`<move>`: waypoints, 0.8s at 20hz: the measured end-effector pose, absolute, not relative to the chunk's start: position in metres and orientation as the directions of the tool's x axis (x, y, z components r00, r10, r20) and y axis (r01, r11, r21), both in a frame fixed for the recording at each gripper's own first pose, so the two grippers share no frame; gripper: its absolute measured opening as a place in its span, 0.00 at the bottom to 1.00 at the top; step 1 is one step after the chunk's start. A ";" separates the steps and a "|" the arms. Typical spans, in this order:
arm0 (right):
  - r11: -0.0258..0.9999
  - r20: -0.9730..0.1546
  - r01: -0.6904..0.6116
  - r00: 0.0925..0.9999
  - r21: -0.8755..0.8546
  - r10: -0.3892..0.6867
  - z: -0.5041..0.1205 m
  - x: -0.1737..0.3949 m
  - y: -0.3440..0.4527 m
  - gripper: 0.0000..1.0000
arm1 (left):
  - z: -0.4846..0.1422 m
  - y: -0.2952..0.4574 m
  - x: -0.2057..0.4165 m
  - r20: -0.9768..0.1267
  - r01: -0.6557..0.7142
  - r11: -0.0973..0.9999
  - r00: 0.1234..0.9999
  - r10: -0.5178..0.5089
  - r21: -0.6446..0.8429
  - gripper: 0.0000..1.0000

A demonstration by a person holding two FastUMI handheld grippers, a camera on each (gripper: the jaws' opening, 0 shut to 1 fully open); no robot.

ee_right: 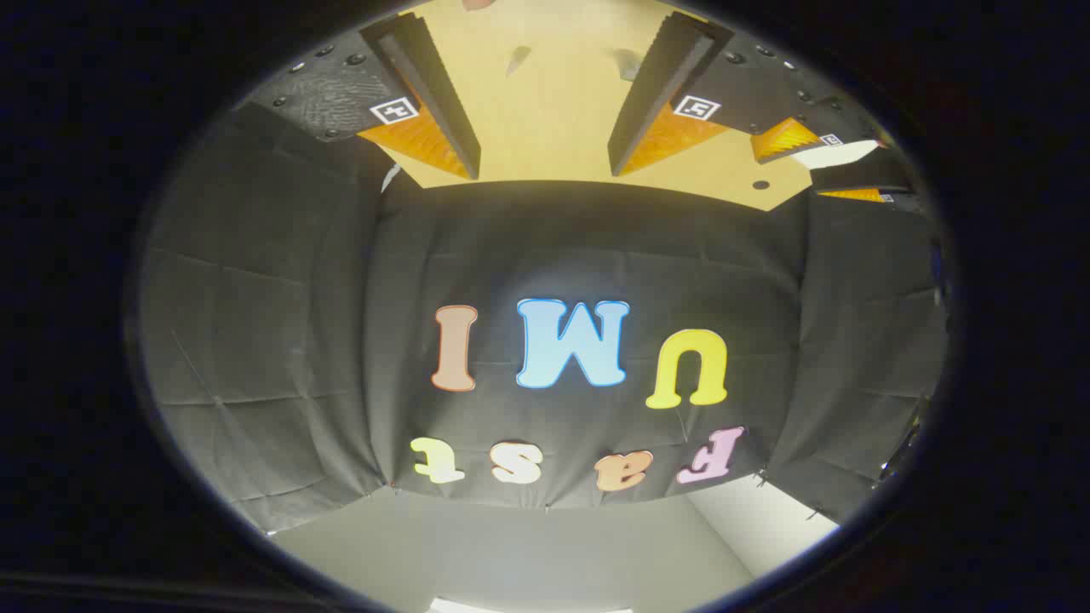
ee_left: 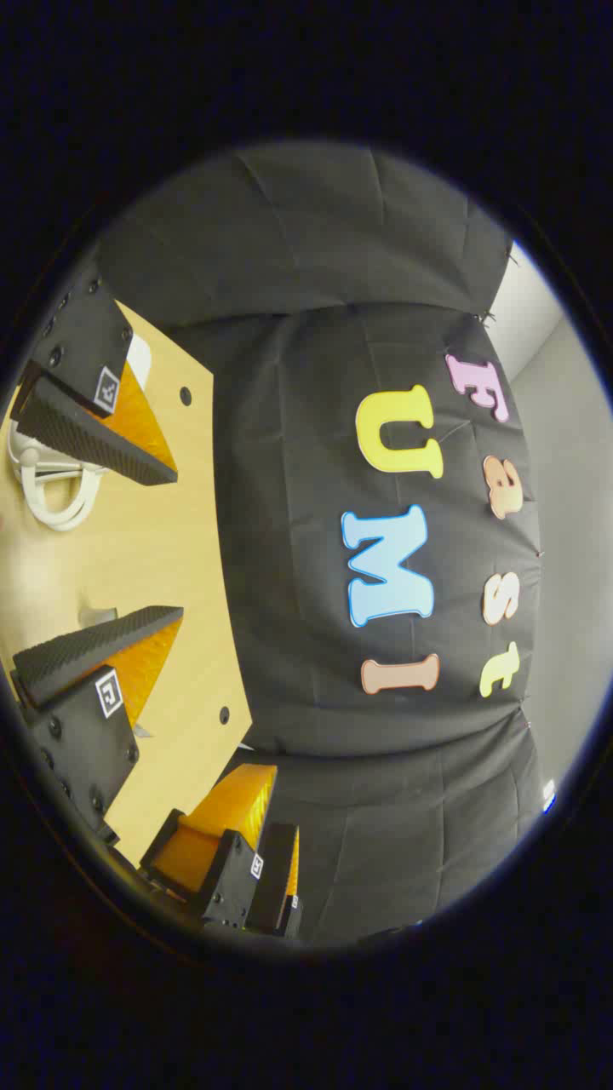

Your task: First open the suitcase, pack the skin care products into it, and then close the suitcase.

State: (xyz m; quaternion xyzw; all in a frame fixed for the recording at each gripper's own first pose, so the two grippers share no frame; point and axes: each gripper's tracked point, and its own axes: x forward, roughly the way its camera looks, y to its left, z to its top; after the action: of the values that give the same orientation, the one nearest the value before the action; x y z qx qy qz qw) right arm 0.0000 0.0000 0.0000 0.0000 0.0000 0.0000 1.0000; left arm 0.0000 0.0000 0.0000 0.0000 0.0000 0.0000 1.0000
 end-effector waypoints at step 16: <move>0.999 -0.072 0.043 0.997 0.022 -0.042 -0.020 0.011 -0.020 0.92 | -0.062 -0.005 0.030 -0.178 0.014 1.000 0.984 -0.015 -0.004 0.93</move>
State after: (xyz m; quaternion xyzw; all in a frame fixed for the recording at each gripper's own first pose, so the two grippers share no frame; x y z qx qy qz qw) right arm 0.0109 -0.0203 -0.0200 0.0118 0.0356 -0.0212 0.9991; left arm 0.0298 -0.0053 -0.0616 -0.0016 0.0894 -0.0074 0.9960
